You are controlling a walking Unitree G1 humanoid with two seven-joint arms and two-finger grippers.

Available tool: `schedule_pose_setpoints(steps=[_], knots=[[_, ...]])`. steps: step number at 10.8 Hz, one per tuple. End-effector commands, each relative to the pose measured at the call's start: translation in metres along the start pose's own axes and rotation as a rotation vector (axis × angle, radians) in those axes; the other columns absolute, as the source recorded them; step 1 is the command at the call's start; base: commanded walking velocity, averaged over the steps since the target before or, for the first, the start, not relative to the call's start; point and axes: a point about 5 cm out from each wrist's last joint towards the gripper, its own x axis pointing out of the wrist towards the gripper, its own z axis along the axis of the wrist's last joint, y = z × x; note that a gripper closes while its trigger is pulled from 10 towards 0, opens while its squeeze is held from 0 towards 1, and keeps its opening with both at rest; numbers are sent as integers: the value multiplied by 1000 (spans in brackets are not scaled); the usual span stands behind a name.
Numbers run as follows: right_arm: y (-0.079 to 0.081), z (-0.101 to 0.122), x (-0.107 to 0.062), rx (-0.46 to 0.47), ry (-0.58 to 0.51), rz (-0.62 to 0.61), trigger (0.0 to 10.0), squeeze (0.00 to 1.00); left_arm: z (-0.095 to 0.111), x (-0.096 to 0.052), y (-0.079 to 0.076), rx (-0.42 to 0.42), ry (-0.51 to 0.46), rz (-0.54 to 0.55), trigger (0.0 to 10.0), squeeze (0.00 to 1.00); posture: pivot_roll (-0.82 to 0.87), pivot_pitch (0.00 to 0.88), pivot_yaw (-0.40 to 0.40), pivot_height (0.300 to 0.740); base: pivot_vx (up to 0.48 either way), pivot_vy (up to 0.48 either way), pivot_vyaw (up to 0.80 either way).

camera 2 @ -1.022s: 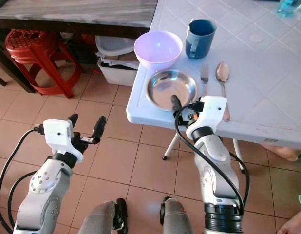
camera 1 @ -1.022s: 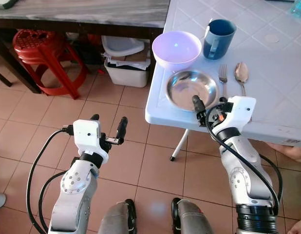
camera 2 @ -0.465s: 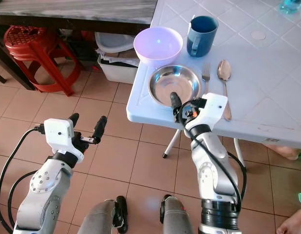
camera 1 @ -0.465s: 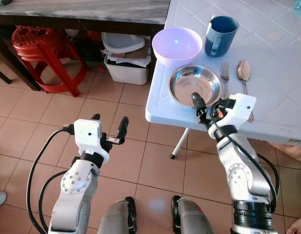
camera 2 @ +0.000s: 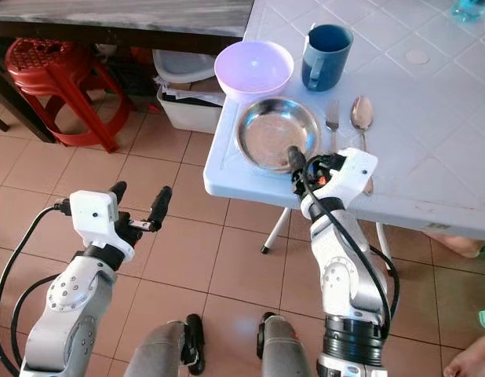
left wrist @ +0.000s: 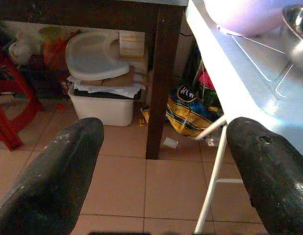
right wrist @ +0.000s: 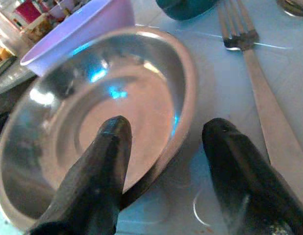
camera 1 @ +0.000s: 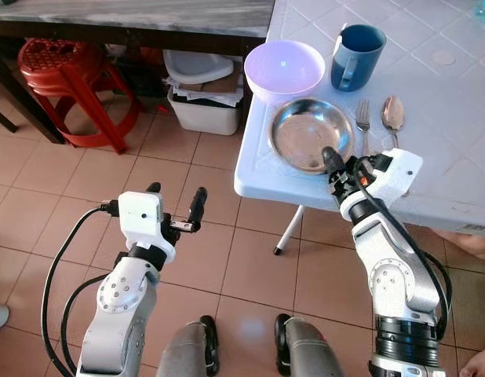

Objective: Setting the table

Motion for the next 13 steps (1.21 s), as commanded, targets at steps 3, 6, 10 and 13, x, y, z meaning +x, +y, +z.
schedule_pose_setpoints(steps=[3, 6, 10, 13], knots=[[-15, -19, -3, 61, 104, -95, 0, 0, 2, -3, 1, 14, 3, -5, 10000, 0, 24, 268, 64, 740, 0, 0, 0], [-23, -24, -3, 116, 137, -159, 0, 0, 2, -2, 0, 14, 2, -10, 10000, 0, 22, 267, 64, 740, 0, 0, 0], [-29, -27, -3, 178, 156, -211, 0, 0, 3, -2, -1, 17, 1, -16, 10000, 0, 26, 268, 64, 740, 0, 0, 0], [-32, -29, -3, 205, 165, -239, 0, 0, 3, -2, 0, 21, 2, -21, 10000, 0, 28, 266, 67, 740, 0, 0, 0]])
